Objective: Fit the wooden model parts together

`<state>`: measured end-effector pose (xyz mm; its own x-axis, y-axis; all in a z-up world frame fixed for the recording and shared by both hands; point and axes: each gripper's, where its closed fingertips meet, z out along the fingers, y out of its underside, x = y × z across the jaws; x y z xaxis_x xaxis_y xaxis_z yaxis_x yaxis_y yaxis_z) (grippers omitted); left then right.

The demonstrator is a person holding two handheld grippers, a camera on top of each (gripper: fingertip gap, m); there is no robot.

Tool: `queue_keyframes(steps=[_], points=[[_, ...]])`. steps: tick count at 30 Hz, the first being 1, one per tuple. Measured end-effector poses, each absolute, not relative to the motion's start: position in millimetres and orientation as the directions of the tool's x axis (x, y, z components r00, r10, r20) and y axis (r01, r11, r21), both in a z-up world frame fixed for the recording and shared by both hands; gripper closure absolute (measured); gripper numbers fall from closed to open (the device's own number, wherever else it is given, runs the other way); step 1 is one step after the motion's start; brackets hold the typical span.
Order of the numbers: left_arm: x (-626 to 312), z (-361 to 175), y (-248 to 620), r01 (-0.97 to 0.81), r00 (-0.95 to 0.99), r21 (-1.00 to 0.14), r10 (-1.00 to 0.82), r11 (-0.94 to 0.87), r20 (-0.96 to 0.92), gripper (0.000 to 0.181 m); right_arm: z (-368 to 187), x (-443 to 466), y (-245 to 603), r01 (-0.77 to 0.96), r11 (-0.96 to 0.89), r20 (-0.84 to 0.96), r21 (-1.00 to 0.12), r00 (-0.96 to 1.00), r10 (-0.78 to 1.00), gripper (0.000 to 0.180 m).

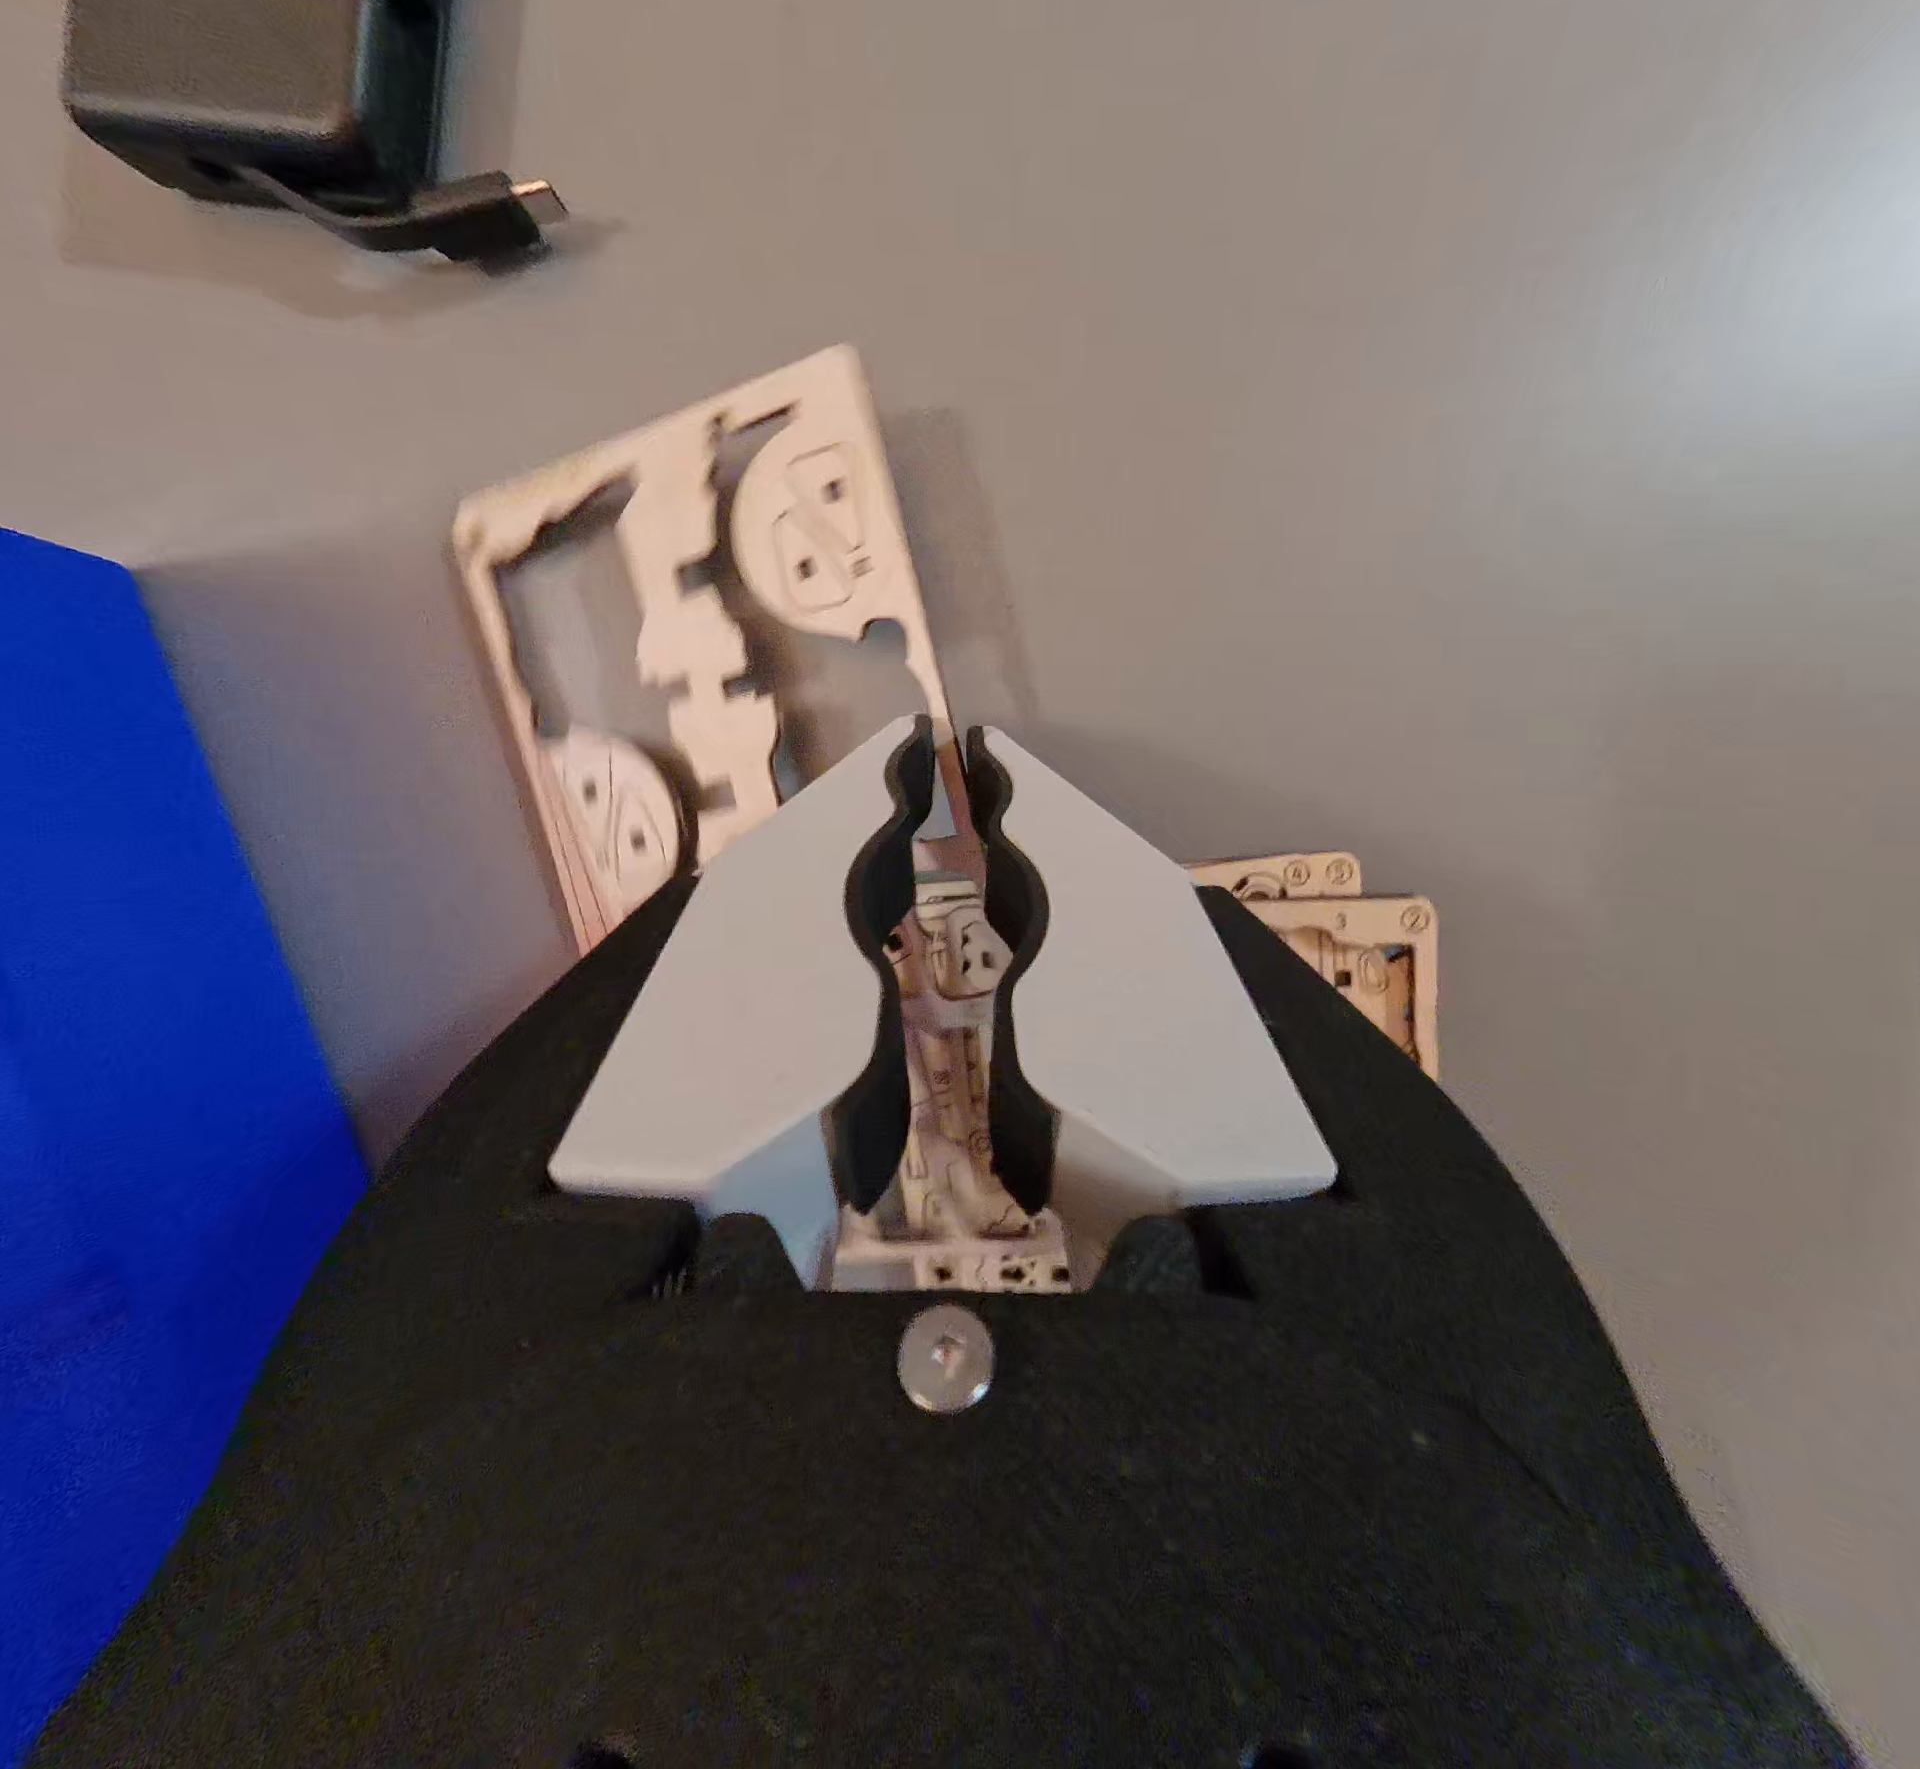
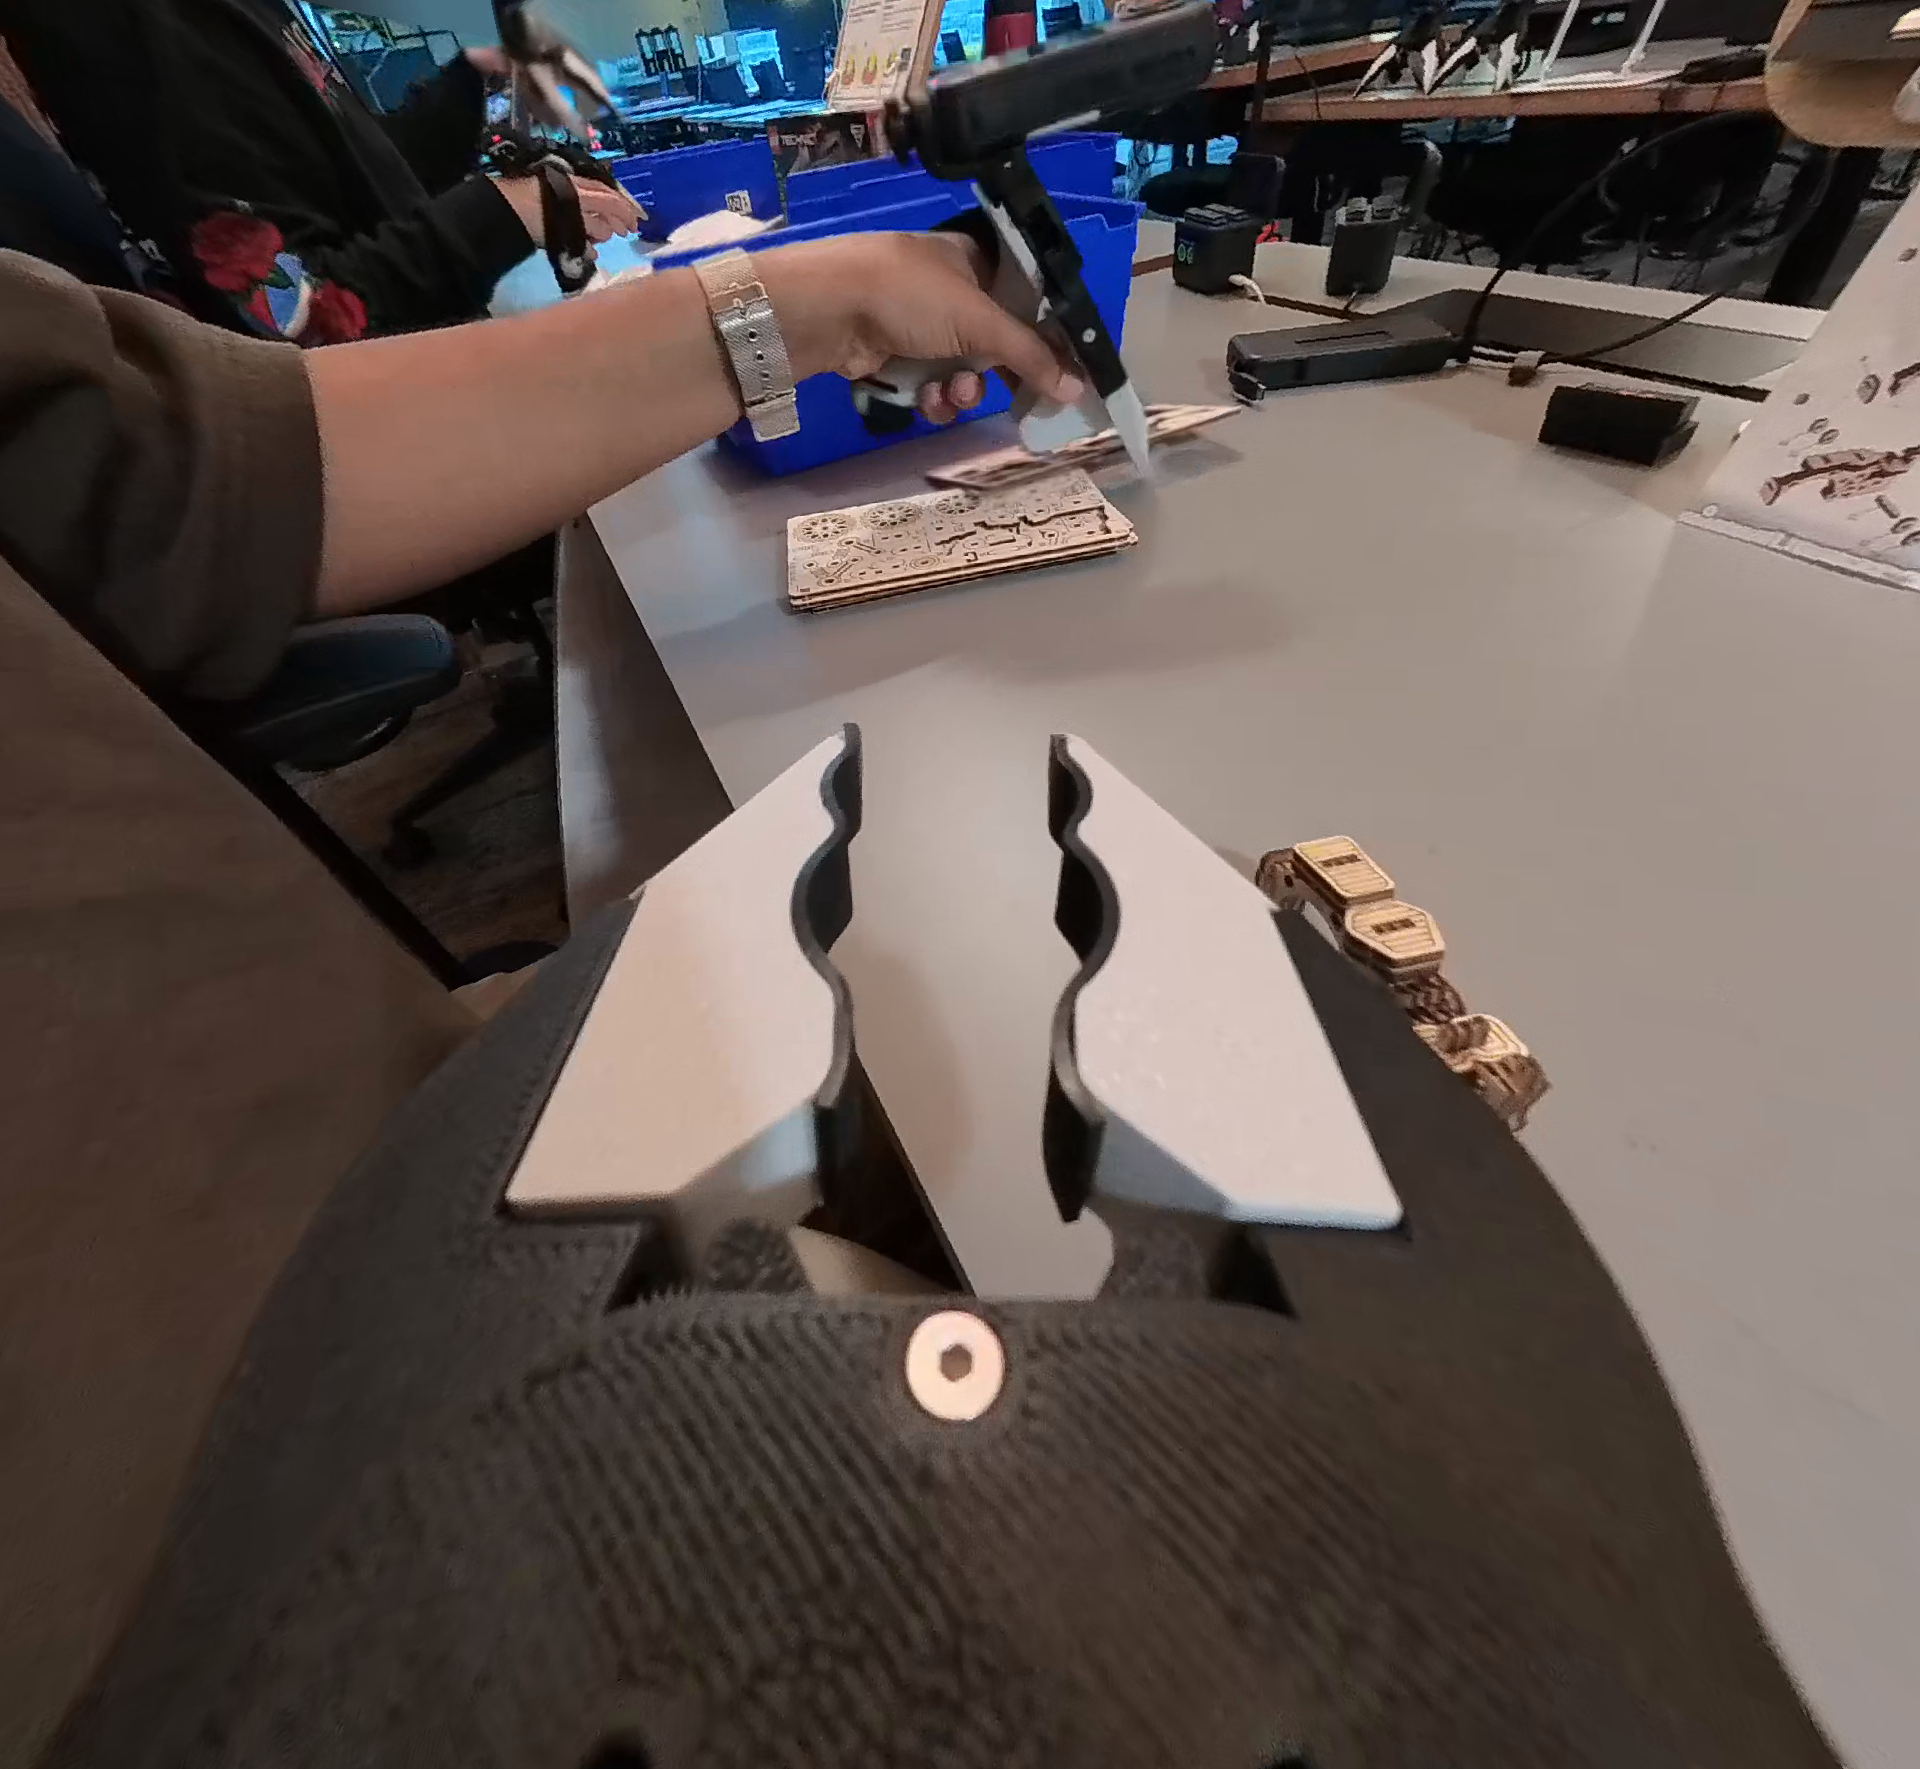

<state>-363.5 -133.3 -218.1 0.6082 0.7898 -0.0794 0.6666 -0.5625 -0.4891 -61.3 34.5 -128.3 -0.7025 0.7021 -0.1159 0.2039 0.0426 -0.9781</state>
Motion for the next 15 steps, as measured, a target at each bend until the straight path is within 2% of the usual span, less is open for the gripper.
queue_keyframes(steps=[1,5,15], points=[[-364,-214,-136,0.646,0.614,-0.493,0.78,-0.583,-0.118,0.179,-128,-61,36,0.205,0.04,-0.118,-0.978,-0.7,0.704,0.145],[-363,-184,-136,0.524,0.629,-0.536,0.725,-0.661,-0.279,0.178,-128,-63,39,0.209,0.026,-0.129,-0.977,-0.693,0.709,0.145],[-324,-128,-106,0.247,0.664,-0.508,0.526,-0.825,-0.532,0.179,-127,-66,35,0.205,0.033,-0.124,-0.978,-0.703,0.701,0.145]])
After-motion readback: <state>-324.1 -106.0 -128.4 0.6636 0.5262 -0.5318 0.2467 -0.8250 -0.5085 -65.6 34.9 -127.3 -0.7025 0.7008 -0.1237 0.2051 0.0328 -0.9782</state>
